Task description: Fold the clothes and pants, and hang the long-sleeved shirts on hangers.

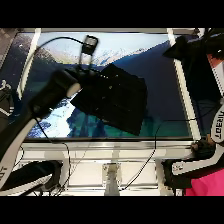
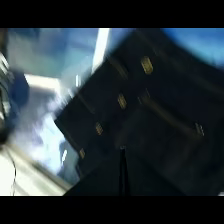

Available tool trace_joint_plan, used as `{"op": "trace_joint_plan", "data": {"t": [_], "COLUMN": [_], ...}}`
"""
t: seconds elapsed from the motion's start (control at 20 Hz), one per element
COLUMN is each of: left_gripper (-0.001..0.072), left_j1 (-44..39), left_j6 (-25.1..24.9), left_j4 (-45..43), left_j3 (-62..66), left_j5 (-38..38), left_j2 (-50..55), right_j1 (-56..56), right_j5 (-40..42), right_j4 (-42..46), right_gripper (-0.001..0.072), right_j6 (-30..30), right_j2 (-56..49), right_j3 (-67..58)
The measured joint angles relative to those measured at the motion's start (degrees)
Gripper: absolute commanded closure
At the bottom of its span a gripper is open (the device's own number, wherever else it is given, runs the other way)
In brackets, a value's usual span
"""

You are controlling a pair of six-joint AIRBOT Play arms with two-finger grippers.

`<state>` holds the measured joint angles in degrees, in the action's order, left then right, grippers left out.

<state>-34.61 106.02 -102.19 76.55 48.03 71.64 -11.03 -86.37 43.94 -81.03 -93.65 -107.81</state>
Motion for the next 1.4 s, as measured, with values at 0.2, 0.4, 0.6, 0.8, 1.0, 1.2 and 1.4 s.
{"op": "trace_joint_plan", "data": {"t": [0.2, 0.4, 0.6, 0.8, 1.0, 1.2, 1.4], "left_gripper": [0.0701, 0.0695, 0.0332, 0.0333, 0.0333, 0.0333, 0.0425], "left_j1": [14.4, 28.2, 37.5, 41.9, 42.7, 42.1, 40.6], "left_j6": [-10.9, -21.3, -25.1, -23.0, -19.5, -17.9, -17.5], "left_j4": [15.3, 34.2, 43.1, 45.5, 46.8, 51.1, 54.1], "left_j3": [-4.5, -13.1, -20.4, -23.0, -23.8, -23.9, -24.0], "left_j5": [5.9, 10.0, 11.1, 11.9, 12.9, 10.2, 4.5], "left_j2": [-0.7, -0.9, -0.9, 0.8, 4.6, 8.8, 11.8], "right_j1": [-0.1, -0.5, -0.7, -0.7, -0.7, -0.7, -0.7], "right_j5": [-2.5, -2.9, -0.8, 1.0, 2.0, 2.3, 2.3], "right_j4": [1.0, 1.3, 1.4, 1.4, 1.5, 1.4, 1.3], "right_gripper": [0.0687, 0.0540, 0.0264, 0.0264, 0.0264, 0.0264, 0.0265], "right_j6": [1.0, 1.7, 1.7, 1.6, 1.0, 0.9, 0.8], "right_j2": [-4.7, -9.3, -11.5, -12.3, -12.6, -12.7, -12.7], "right_j3": [8.5, 13.6, 15.0, 15.5, 15.6, 15.6, 15.6]}}
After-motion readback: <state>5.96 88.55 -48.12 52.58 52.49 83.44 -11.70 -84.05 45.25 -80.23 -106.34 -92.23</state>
